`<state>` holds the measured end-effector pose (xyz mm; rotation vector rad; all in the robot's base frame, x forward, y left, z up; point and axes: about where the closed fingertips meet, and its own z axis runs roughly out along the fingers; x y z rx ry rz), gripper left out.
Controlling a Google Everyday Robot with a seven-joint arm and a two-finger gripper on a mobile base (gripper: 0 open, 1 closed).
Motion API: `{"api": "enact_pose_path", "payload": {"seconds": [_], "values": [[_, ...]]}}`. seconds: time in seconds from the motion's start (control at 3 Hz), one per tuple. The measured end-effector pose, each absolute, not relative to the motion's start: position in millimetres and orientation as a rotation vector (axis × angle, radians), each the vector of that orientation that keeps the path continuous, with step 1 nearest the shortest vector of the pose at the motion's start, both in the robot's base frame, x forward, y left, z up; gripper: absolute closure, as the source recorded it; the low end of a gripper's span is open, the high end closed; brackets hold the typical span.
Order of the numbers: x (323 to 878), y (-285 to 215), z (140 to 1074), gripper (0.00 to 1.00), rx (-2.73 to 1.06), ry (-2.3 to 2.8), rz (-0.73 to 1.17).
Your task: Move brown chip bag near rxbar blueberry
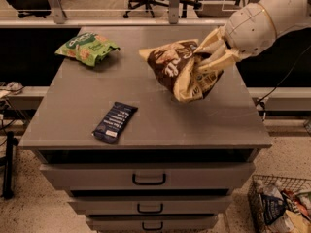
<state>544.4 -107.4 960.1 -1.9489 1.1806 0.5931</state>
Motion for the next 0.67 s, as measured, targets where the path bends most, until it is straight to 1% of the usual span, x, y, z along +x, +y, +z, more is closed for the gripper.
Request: {"api": "enact_pose_path", "payload": {"seconds": [0.33,0.67], "values": [[511,-86,946,1.0,-2.04,1.082,0.64],[494,-65,929,1.0,-2.093,1.042,0.655]]}}
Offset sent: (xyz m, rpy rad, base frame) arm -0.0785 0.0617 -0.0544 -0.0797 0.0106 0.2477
